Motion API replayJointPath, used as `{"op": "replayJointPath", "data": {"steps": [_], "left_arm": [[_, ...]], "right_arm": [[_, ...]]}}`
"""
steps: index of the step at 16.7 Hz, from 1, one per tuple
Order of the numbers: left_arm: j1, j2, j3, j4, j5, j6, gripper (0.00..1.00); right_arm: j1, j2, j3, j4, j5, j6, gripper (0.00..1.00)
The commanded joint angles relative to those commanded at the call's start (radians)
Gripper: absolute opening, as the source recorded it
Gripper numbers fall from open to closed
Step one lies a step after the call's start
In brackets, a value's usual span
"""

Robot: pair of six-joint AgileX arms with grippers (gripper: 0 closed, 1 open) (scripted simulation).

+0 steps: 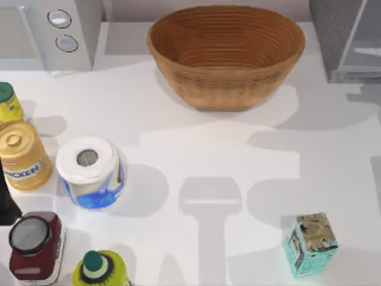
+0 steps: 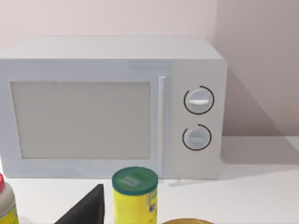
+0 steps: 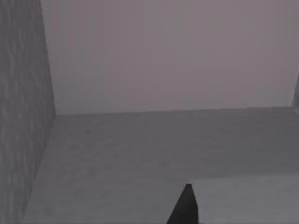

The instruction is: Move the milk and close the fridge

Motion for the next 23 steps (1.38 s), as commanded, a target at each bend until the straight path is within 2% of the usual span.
{"op": "replayJointPath", "data": {"steps": [4, 8, 21, 23], "left_arm": [[0.0, 0.0, 0.0, 0.0, 0.0, 0.0, 1.0], [0.0, 0.0, 0.0, 0.0, 0.0, 0.0, 1.0], [0.0, 0.0, 0.0, 0.0, 0.0, 0.0, 1.0], [0.0, 0.0, 0.0, 0.0, 0.0, 0.0, 1.0]], "right_arm": [[-0.065, 0.217, 0.317, -0.12, -0.106, -0.019, 0.0], [-0.082, 0.362, 0.501, -0.224, -0.21, -0.032, 0.0], [-0.082, 0.389, 0.53, -0.245, -0.232, -0.034, 0.0], [-0.082, 0.389, 0.53, -0.245, -0.232, -0.034, 0.15]]}}
